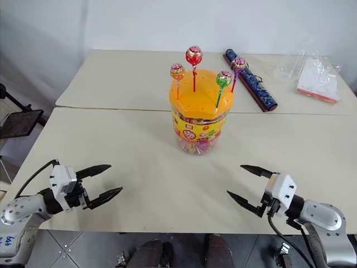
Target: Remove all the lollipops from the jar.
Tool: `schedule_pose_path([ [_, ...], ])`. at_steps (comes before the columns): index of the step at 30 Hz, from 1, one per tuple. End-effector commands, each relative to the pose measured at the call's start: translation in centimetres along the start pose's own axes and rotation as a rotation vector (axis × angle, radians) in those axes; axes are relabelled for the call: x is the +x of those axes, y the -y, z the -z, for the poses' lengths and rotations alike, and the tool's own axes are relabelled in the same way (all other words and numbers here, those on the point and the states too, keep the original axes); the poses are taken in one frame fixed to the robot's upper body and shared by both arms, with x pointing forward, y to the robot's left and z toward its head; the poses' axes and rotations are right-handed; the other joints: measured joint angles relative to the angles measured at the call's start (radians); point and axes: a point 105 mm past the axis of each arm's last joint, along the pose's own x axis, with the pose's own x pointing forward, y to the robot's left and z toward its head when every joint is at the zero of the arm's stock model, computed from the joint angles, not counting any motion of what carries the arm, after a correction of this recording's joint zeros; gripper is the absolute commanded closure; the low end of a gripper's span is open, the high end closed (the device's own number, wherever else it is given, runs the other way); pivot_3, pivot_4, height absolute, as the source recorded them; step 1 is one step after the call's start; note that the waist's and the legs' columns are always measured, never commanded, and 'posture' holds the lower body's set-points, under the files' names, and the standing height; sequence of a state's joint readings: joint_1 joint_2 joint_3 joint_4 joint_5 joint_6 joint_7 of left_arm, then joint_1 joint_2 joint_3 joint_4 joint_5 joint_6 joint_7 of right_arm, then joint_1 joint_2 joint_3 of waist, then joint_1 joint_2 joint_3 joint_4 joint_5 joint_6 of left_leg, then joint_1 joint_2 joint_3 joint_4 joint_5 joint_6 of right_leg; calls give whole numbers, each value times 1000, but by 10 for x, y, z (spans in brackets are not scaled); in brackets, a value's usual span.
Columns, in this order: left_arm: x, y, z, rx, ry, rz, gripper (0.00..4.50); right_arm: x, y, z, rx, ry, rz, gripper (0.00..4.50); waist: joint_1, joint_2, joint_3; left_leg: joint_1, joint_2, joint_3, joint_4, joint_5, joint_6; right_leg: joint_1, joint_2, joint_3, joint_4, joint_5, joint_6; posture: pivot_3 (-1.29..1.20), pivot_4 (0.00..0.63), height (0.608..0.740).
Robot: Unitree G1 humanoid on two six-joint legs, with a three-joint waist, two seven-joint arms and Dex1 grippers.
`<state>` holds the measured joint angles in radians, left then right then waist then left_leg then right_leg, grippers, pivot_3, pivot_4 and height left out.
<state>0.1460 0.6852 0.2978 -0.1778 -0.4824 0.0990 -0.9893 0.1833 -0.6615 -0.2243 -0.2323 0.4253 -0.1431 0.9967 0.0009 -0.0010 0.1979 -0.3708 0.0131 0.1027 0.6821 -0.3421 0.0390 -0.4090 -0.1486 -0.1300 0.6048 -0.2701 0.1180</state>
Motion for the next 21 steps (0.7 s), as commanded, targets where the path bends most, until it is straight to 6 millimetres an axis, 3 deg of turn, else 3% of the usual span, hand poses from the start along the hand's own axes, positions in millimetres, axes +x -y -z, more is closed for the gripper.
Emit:
schedule_pose_path([
  [1, -5, 2, -6, -62, -16, 81, 12, -6, 11, -16, 0, 47, 51, 0, 1, 0, 0, 0, 0, 0, 0, 0, 0, 0, 0, 0, 0, 0, 0, 0, 150, 740],
  [4, -6, -6, -43, -260, 131, 155, 12, -15, 26, -31, 54, 108, 140, 0, 4, 0, 0, 0, 0, 0, 0, 0, 0, 0, 0, 0, 2, 0, 0, 0, 150, 740],
  [7, -7, -33, -82, -269, 267, 94, 12, -28, 37, -58, 19, 226, 244, 0, 8, 0, 0, -1, 0, -3, 1, 0, 0, 1, -1, 4, 2, 0, 0, 0, 150, 740],
  [10, 3, -43, -115, -221, 366, 120, 12, -37, 43, -80, 26, 331, 350, 0, 14, 0, 0, 0, 0, -4, 0, -1, -1, 1, 1, 5, 3, 0, 0, 0, 150, 740],
  [12, 17, -48, -135, -196, 411, 157, 12, -40, 41, -96, -6, 410, 387, 0, 18, 0, 0, -1, -1, -3, 0, 0, -1, 1, 4, 3, 4, 0, 0, 0, 150, 740],
  [15, 56, -51, -171, -144, 480, 261, 12, -45, 32, -116, 11, 508, 456, 0, 35, 0, 0, -1, -3, -1, 1, 1, 0, 1, 5, 0, 4, 1, 1, 0, 150, 740],
  [21, 124, -34, -203, -70, 437, 512, 12, -39, 12, -128, -28, 532, 463, 0, 33, -2, -1, -1, -5, 4, 1, 2, 1, 1, 9, 6, 1, 1, 3, 0, 150, 740],
])
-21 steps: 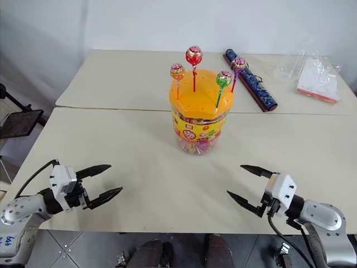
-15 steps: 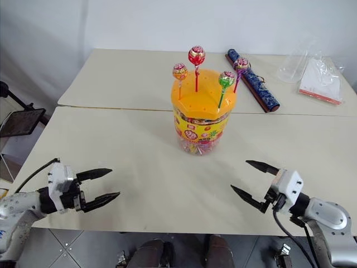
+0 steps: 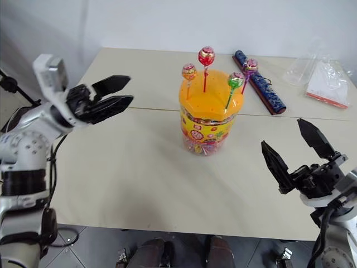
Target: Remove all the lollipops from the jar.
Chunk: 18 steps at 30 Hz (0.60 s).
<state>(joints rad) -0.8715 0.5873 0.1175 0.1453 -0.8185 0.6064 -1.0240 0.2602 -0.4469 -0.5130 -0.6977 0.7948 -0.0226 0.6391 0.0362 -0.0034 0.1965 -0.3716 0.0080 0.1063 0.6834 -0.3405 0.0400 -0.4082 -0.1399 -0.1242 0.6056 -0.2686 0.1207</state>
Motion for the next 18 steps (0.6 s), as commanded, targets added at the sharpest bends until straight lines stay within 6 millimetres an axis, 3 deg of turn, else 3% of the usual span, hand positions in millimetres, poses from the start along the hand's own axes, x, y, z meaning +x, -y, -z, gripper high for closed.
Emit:
schedule_pose_path([
  [1, 30, -2, 8, 24, -62, 115, 12, 3, -12, -11, -51, 27, -23, 0, -5, 0, 0, 0, -2, 1, 0, 0, 0, 0, 1, 1, 0, 0, 0, 0, 150, 740],
  [6, 58, 0, 8, 44, -72, 204, 12, 1, -16, -10, -71, 11, -20, 0, -24, 0, 0, 0, 2, 4, 0, 0, -1, -2, 7, 5, 0, 0, 0, 0, 150, 740],
  [7, 61, 2, 6, 42, -61, 221, 193, 0, -16, -9, -80, 4, -16, 0, -24, 0, 0, 0, 3, 4, 0, 0, -1, -3, 8, 5, 0, 0, -1, 0, 150, 740],
  [10, 67, 7, 3, 36, -38, 253, 876, -1, -16, -8, -91, -4, -5, 0, -21, 0, 0, 1, 5, 4, 0, 0, -1, -3, 8, 6, 1, -1, -1, 0, 150, 740],
  [18, 65, 2, 0, 6, -7, 225, 3418, 0, -19, -4, -77, -3, 5, 0, -13, 0, 0, 1, 6, 4, 1, 0, -1, -3, 6, 8, 1, -1, -1, 0, 150, 740],
])
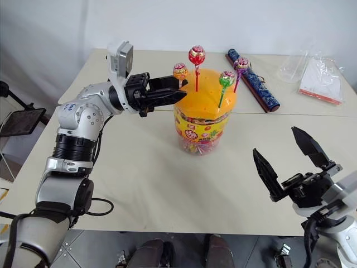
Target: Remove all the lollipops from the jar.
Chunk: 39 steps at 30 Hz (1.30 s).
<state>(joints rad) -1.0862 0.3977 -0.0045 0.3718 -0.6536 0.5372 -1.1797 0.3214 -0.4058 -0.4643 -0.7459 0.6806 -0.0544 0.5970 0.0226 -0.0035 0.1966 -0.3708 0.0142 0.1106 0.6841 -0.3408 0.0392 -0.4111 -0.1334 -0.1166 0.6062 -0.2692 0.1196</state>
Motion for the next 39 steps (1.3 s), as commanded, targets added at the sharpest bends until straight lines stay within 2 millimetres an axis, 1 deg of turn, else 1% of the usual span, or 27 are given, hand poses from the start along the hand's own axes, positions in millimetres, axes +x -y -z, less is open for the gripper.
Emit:
schedule_pose_path([
  [1, 2, 1, -19, 30, 58, 1, 3754, 4, -7, -11, -25, 47, -25, 0, 0, 0, 0, 0, 0, 0, 0, 0, 0, 0, 0, 0, 0, 0, 0, 0, 150, 740],
  [3, 4, 1, -35, 35, 138, -6, 4378, 6, -10, -9, -7, 42, -57, 0, 2, 0, 0, 0, 0, 0, 0, 0, 0, 0, 0, 0, 0, 0, 0, 0, 150, 740],
  [4, 5, 2, -41, 41, 167, -8, 4474, 7, -12, -9, 3, 37, -74, 0, 3, -1, 0, 0, 0, 0, 0, 0, 0, 0, 0, 0, 0, 0, 0, 0, 150, 740],
  [7, -8, -1, -66, 15, 275, -58, 4474, 19, -17, -16, 45, 71, -164, 0, -1, -1, 1, -1, 0, 0, 1, 0, 1, 0, -1, 0, -1, 0, 0, 0, 150, 740],
  [8, -19, -3, -69, 2, 283, -93, 4474, 23, -20, -17, 57, 72, -226, 0, -5, -1, 1, -1, 0, 0, 1, 0, 1, 0, -1, 1, -1, 0, 0, 0, 150, 740],
  [9, -30, -6, -67, -3, 262, -140, 4474, 26, -25, -16, 67, 63, -293, 0, -10, -1, 1, 0, 1, 0, 1, -1, 2, 0, -1, 1, 0, 0, 0, 0, 150, 740],
  [10, -46, -10, -58, 13, 198, -217, 4474, 30, -33, -14, 74, 46, -384, 0, -15, -1, 1, 1, 1, 1, 1, -1, 1, 0, -1, 1, 1, 0, 0, 0, 150, 740],
  [12, -68, -16, -45, 21, 100, -323, 4474, 31, -41, -11, 85, 19, -502, 0, -26, 0, 0, 3, 2, 1, 0, -1, 1, 0, 0, 1, 3, 0, 0, 0, 150, 740],
  [13, -92, -18, -33, 12, 27, -429, 4474, 31, -48, -5, 89, -7, -592, 0, -28, 0, 0, 4, 2, 1, -1, -1, 1, 0, 0, 1, 3, 0, 0, 0, 150, 740],
  [14, -114, -17, -22, -17, -47, -525, 4474, 30, -53, 0, 95, -31, -666, 0, -31, -1, 1, 4, 2, 1, -1, -1, 1, 0, 1, 1, 3, 0, 0, 0, 150, 740],
  [16, -141, -13, -8, -60, -137, -642, 4474, 27, -57, 7, 105, -61, -754, 0, -26, -2, 1, 3, 2, 1, -1, -1, 1, -1, 1, 1, 3, 0, 0, 0, 150, 740],
  [17, -157, -9, 0, -100, -174, -719, 4474, 26, -56, 12, 109, -77, -787, 0, -25, -4, 2, 2, 2, 0, -1, -1, 1, -1, 0, 1, 3, 0, 0, 0, 150, 740],
  [18, -168, -5, 5, -125, -199, -771, 4474, 25, -56, 15, 112, -87, -808, 0, -19, -6, 3, 1, 2, 0, 0, -1, 1, -2, 0, 1, 3, 0, 0, 0, 150, 740],
  [19, -179, 0, 11, -165, -223, -817, 4474, 25, -55, 19, 110, -99, -828, 0, -13, -7, 4, 0, 2, -1, 0, -1, 1, -1, -1, 1, 2, 0, 0, 0, 150, 740],
  [20, -185, 5, 15, -191, -236, -841, 4474, 23, -54, 21, 108, -105, -840, 0, -7, -8, 4, -2, 1, -3, 2, -1, 2, -1, -1, 1, 2, 0, 0, 0, 150, 740],
  [21, -197, 12, 26, -260, -281, -914, 4474, 22, -52, 25, 101, -119, -858, 0, 1, -8, 4, -2, 1, -3, 2, -2, 3, -1, -2, 2, 2, 0, 1, 0, 150, 740],
  [22, -210, 24, 43, -316, -352, -975, 4474, 21, -49, 33, 94, -139, -871, 0, 2, -8, 3, -2, 0, -4, 2, -3, 3, 0, -2, 2, 1, 0, 1, 0, 150, 740],
  [23, -218, 34, 54, -350, -403, -1014, 4474, 20, -46, 38, 89, -153, -881, 0, -2, -8, 3, -2, 0, -5, 3, -3, 4, 0, -3, 3, 1, 0, 1, 0, 150, 740],
  [24, -221, 48, 65, -389, -461, -1028, 4474, 20, -41, 43, 90, -160, -873, 0, -2, -8, 3, 0, 0, -3, 3, -5, 4, 1, -3, 4, 1, 1, 1, 0, 150, 740],
  [25, -220, 57, 72, -408, -493, -1025, 4474, 19, -38, 47, 92, -162, -865, 0, -2, -8, 3, 0, 0, -4, 3, -5, 4, 1, -4, 4, 1, 1, 1, 0, 150, 740],
  [27, -234, 74, 90, -428, -578, -1095, 4474, 17, -31, 56, 83, -188, -857, 0, 0, -9, 3, -1, 0, -5, 3, -6, 4, 1, -6, 4, 1, 1, 1, 0, 150, 740],
  [29, -250, 86, 107, -451, -638, -1163, 4474, 16, -26, 58, 72, -192, -833, 0, 0, -8, 3, -1, 0, -5, 3, -5, 3, 1, -7, 5, 1, 1, 1, 0, 150, 740],
  [32, -253, 93, 117, -466, -674, -1155, 3810, 16, -25, 55, 71, -182, -809, 0, -1, -8, 3, 0, 1, -5, 2, -5, 0, 1, -7, 6, 1, -1, -1, 0, 150, 740],
  [34, -245, 99, 118, -469, -704, -1082, 3229, 16, -24, 55, 67, -184, -791, 0, -2, -8, 3, 2, 1, -4, 2, -4, -1, 1, -12, 7, 2, -1, -2, 0, 150, 740],
  [35, -245, 97, 116, -438, -715, -1072, 2855, 16, -24, 54, 64, -185, -777, 0, -2, -8, 3, 2, 1, -4, 2, -4, -2, 1, -12, 6, 2, -1, -2, 0, 150, 740],
  [36, -246, 93, 113, -402, -725, -1073, 2660, 15, -22, 53, 59, -187, -762, 0, -2, -7, 3, 2, 1, -4, 2, -5, -3, 0, -13, 6, 2, -1, -3, 0, 150, 740],
  [39, -256, 76, 88, -204, -758, -1032, 1720, 13, -11, 42, 50, -175, -652, 0, 1, -6, 3, 1, 1, -3, 1, -6, -5, -1, -13, 7, 3, -2, -3, 0, 150, 740],
])
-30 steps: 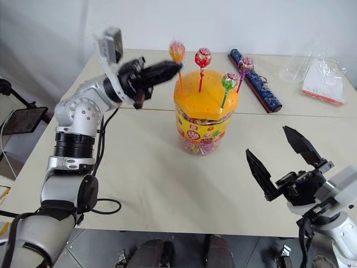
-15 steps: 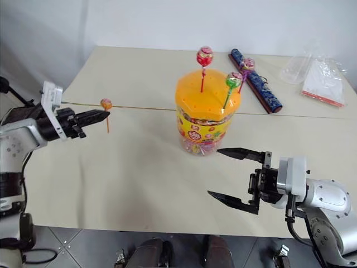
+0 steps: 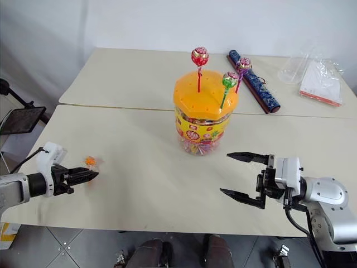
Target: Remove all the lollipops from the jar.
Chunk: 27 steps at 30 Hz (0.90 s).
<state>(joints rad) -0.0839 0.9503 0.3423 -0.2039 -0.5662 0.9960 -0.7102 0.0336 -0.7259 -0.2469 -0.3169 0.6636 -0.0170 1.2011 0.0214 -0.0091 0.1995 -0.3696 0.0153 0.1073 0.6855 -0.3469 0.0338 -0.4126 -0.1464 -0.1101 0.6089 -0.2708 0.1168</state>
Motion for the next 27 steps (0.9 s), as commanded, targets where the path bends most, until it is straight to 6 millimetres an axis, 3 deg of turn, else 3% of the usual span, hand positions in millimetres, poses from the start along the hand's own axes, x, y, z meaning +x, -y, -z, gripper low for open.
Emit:
schedule_pose_path([
  [1, -15, -15, -38, 245, 115, -5, 1437, -13, 8, -25, -51, 50, 128, 0, 4, 0, 0, 0, 0, 0, 0, 1, 1, 0, 0, -1, 1, 0, 0, 0, 150, 740],
  [2, -18, -12, -52, 308, 177, 41, 1169, -17, 10, -29, -44, 60, 169, 0, 3, 0, 0, -1, 0, 0, 0, 1, 1, -1, 1, -3, 1, 0, 0, 0, 150, 740],
  [5, -31, 18, -108, 459, 403, 263, 1169, -32, 20, -44, -54, 101, 326, 0, 9, -1, -1, -2, -1, 1, -1, 1, 2, -1, 1, -9, 1, 0, 0, 0, 150, 740],
  [8, -34, 48, -142, 493, 539, 469, 1169, -43, 28, -54, -42, 124, 438, 0, 5, -1, -1, -2, -4, 3, -1, 2, 5, 0, 1, -12, 0, 1, 2, 0, 150, 740],
  [12, -15, 107, -186, 566, 655, 764, 1169, -66, 32, -69, -96, 145, 580, 0, 12, -1, -1, -1, -6, 5, 0, 3, 9, 1, 2, -13, 1, 3, 5, 0, 150, 740],
  [17, 11, 150, -234, 548, 815, 873, 1169, -73, 29, -79, -124, 187, 675, 0, 4, -2, -1, -1, -6, 7, 1, 4, 11, 2, 4, -10, -1, 3, 6, 0, 150, 740],
  [19, 23, 161, -245, 531, 833, 881, 1169, -71, 25, -81, -124, 211, 701, 0, 4, -2, -1, -1, -6, 8, 1, 4, 11, 1, 4, -9, -1, 3, 6, 0, 150, 740],
  [23, 40, 184, -249, 509, 795, 945, 1169, -63, 17, -85, -112, 263, 746, 0, -6, -2, -1, 1, -4, 10, -1, 4, 11, 1, 7, -6, -1, 3, 6, 0, 150, 740],
  [27, 50, 193, -256, 507, 787, 927, 1169, -58, 14, -88, -110, 291, 756, 0, 2, -2, -1, 0, -3, 10, 0, 4, 11, 0, 9, -4, -1, 3, 6, 0, 150, 740],
])
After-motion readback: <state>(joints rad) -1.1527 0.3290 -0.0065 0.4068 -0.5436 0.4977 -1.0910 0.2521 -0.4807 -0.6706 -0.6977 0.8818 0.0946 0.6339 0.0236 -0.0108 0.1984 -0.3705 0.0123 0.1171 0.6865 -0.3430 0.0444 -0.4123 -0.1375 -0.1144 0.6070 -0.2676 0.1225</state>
